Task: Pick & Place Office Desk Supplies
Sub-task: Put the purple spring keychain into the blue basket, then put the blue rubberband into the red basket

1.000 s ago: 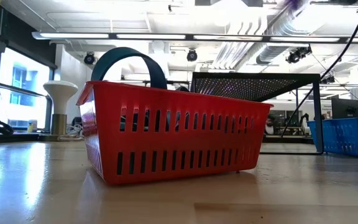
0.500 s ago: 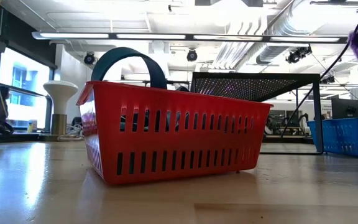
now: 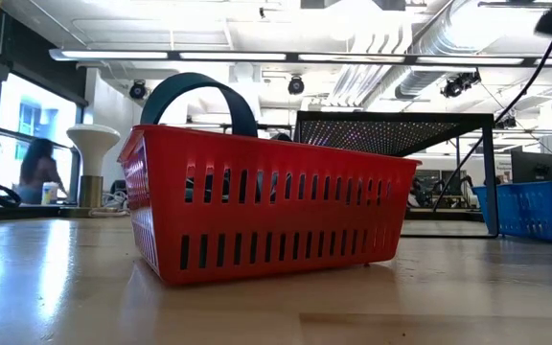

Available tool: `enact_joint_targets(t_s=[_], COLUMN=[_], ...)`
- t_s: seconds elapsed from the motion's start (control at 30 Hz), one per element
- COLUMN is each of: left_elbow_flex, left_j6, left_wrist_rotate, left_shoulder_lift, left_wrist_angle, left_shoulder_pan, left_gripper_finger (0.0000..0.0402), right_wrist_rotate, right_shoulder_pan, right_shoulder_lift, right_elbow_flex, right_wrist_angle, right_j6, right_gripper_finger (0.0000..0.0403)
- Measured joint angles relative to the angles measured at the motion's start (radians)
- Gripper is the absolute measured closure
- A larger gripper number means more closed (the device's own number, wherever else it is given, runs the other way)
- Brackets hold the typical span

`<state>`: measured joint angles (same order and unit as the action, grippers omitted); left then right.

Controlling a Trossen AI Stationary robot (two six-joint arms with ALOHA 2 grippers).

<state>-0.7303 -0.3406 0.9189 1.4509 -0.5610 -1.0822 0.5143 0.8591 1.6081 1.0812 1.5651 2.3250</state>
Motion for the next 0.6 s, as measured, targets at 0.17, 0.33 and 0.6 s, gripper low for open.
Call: enact_joint_targets(t_s=[0.17,0.33,0.6], left_elbow_flex=[0.0,0.0,0.0], left_j6=[-0.026,-0.027,-0.091], left_wrist_rotate=[-0.02,-0.037,-0.076], left_shoulder_lift=[0.0,0.0,-0.026], left_wrist_angle=[0.027,0.04,0.109], left_shoulder_pan=[0.001,0.001,0.001], left_gripper_finger=[0.0203,0.0203,0.0203], right_wrist_rotate=[-0.066,-0.069,-0.021], right_shoulder_pan=[-0.031,-0.038,-0.036], right_shoulder_lift=[0.0,0.0,0.0], right_elbow_flex=[-0.07,-0.133,-0.127], right_wrist_angle=[0.002,-0.02,0.007], right_j6=[-0.021,0.0,-0.04], right_gripper_finger=[0.0344,0.0266,0.0164])
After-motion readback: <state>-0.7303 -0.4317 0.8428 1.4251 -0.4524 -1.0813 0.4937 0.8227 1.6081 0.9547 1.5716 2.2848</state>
